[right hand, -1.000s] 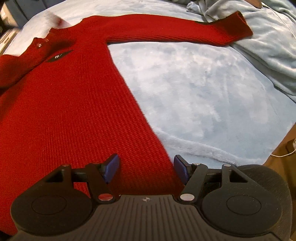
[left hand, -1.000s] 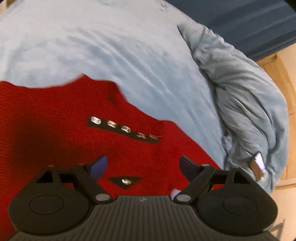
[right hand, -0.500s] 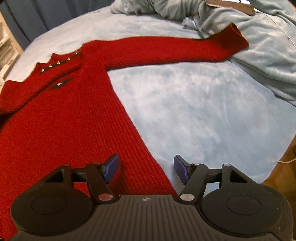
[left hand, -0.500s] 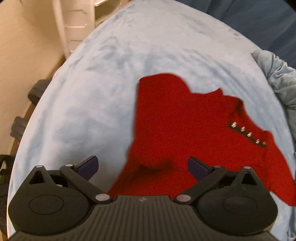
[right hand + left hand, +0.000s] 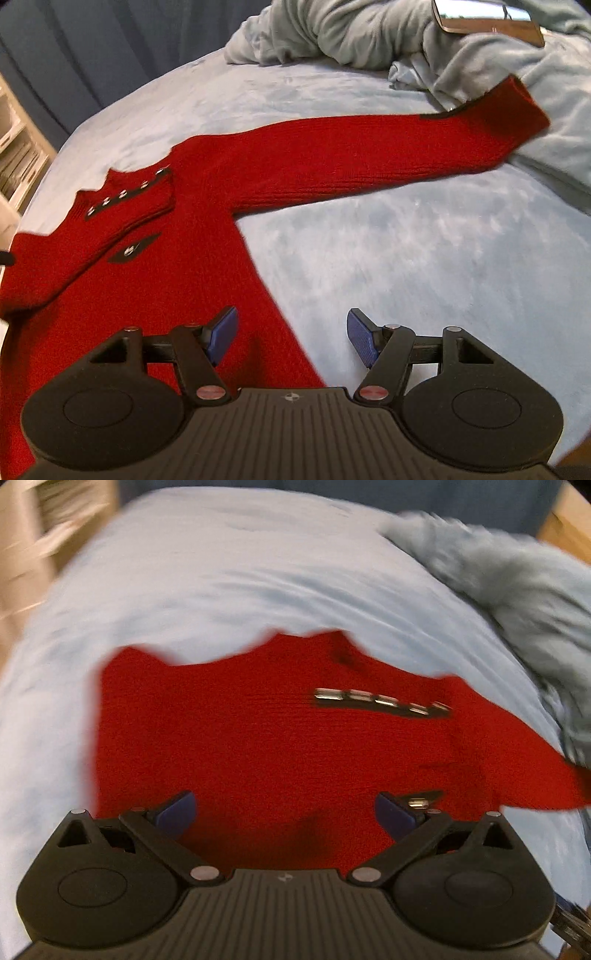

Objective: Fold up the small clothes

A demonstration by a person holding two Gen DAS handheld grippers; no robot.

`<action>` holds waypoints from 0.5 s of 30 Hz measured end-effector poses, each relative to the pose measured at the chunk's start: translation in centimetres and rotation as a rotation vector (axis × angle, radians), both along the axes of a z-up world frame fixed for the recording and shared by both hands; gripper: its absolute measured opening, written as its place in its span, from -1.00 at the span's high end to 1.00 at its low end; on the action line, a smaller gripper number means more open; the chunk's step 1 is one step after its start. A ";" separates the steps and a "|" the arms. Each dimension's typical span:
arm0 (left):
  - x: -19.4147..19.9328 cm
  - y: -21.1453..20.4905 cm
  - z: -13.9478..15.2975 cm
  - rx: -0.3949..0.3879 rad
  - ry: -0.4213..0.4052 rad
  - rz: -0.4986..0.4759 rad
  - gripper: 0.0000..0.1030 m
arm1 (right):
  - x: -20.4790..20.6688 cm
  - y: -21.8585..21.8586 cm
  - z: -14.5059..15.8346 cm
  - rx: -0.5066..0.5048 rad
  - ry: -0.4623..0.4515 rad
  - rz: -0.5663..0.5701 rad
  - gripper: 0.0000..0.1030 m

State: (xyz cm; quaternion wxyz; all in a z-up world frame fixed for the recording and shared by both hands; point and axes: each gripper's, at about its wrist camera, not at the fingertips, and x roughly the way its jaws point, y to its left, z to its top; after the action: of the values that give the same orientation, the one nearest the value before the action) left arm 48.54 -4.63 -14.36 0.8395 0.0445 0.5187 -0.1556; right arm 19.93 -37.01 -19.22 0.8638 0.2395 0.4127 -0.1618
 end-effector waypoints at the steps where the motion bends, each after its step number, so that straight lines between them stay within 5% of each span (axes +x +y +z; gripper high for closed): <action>1: 0.3 -2.0 -0.6 0.004 0.006 -0.033 -0.99 | 0.3 -0.5 -0.6 0.008 -0.015 -0.006 -0.30; 10: 0.3 -14.9 -5.0 0.089 0.004 -0.222 -0.99 | 0.9 -4.1 -4.8 0.076 -0.134 -0.035 -0.32; 15: 0.9 -18.6 -7.4 0.221 0.013 -0.251 -0.99 | 1.4 -4.5 -5.0 0.100 -0.153 -0.036 -0.41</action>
State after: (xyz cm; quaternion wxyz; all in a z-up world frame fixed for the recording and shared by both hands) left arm 49.39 -23.19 -21.76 0.8002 0.1998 0.5283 -0.2014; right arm 21.35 -41.51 -24.26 0.8767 0.3014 0.3488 -0.1377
